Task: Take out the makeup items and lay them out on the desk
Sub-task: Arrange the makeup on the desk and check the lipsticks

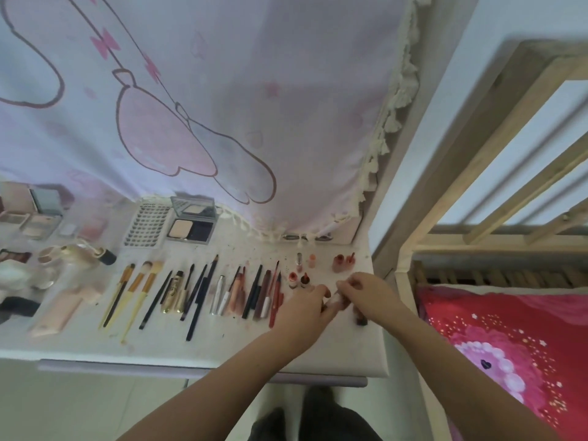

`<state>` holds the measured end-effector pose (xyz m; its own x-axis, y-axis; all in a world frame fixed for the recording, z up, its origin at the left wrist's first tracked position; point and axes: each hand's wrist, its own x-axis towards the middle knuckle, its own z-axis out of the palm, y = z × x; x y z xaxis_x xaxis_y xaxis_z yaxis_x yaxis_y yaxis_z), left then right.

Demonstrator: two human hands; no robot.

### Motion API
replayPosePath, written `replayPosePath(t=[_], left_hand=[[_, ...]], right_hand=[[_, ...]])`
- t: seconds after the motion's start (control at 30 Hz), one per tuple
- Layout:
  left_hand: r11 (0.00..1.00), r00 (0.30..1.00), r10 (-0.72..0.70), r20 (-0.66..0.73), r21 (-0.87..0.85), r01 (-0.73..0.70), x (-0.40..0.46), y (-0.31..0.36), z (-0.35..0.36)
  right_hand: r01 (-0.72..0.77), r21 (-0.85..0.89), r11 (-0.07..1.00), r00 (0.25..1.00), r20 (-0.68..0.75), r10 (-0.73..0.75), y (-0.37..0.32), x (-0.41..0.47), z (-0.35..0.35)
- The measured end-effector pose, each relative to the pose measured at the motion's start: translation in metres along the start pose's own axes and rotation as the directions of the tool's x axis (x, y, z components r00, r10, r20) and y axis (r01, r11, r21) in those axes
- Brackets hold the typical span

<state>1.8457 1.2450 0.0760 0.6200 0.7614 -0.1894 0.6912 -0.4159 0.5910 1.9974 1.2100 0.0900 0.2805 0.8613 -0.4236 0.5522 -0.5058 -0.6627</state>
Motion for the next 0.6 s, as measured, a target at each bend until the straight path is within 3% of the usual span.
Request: replayPosePath(t=[0.1, 0.23, 0.33, 0.5, 0.6], left_hand=[[0.995, 0.995, 0.098, 0.033, 0.021, -0.099, -0.002, 0.008, 0.000], [0.984, 0.978, 0.162, 0.131, -0.097, -0.150, -0.005, 0.009, -0.007], [0.975, 0.958, 0.173, 0.229, -0.177, -0.134, -0.012, 0.002, -0.016], [0.951, 0.929, 0.158, 0.333, -0.306, -0.052, -0.025, -0.020, -0.031], [0.957, 0.937, 0.168, 0.307, -0.280, -0.079, -0.036, -0.032, -0.032]], right_hand=[[-0.010, -0.023, 1.000, 1.000, 0.010, 0.010, 0.002, -0.015, -0.005], [-0.016, 0.198, 0.980, 0.999, 0.048, 0.007, 0.008, -0.032, -0.003], [0.030, 0.321, 0.947, 0.995, 0.081, -0.059, 0.008, -0.044, 0.003], [0.127, 0.274, 0.953, 0.972, 0.158, -0.175, 0.000, -0.055, 0.016], [-0.008, 0.393, 0.920, 0.943, 0.308, -0.124, -0.010, -0.057, 0.018]])
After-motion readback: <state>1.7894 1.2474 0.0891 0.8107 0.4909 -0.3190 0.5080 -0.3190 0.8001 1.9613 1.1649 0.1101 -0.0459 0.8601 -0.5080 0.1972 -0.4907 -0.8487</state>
